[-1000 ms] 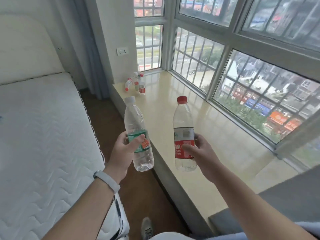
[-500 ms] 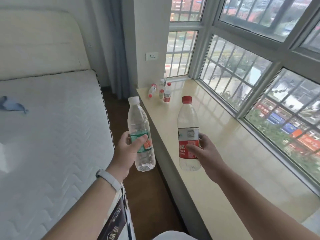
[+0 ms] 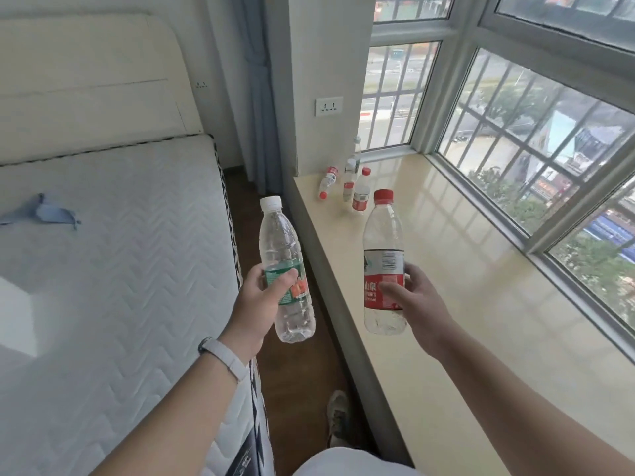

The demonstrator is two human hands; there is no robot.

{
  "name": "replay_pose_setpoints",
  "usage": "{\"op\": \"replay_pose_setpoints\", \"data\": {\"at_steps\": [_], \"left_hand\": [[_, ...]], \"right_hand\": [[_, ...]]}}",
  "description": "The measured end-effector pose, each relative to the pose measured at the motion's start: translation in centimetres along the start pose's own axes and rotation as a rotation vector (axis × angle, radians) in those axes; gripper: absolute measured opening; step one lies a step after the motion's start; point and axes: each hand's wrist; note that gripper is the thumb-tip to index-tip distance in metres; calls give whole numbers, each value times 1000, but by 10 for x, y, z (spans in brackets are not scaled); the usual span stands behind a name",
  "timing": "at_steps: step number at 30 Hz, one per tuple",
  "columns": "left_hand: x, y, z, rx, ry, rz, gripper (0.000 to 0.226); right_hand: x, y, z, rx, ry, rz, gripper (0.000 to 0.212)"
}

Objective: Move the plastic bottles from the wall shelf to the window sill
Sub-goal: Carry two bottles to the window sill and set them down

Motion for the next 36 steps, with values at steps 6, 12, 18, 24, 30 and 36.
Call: {"op": "replay_pose_setpoints", "data": {"at_steps": [6,12,18,24,30,36], "left_hand": [[-16,34,-84,28,3,-51,43],[-27,77,-154,74,20,-55,49],[-24,95,-191,84,-15,-73,46],[-26,107,-247,164,-19,-97,44],[-7,108,-316,258,-69,-76,48],[9,110,-416,426,-129,-32,61]], "right_hand": [[36,-19,-79,13,-3,-57,46],[75,-41,-148,44,8,-87,50],[89,-49,-191,67,5,-82,48],[101,-56,-234,11,5,-159,61],[105,-47,-275,-78,33,-175,58],[124,-38,-333,-277,48,-270,62]]}}
Point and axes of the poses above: each hand's wrist, its own z-axis away from the middle knuckle, its own y-axis out of the palm, x = y × z, and after that the axes turned 10 degrees about y, right-handed
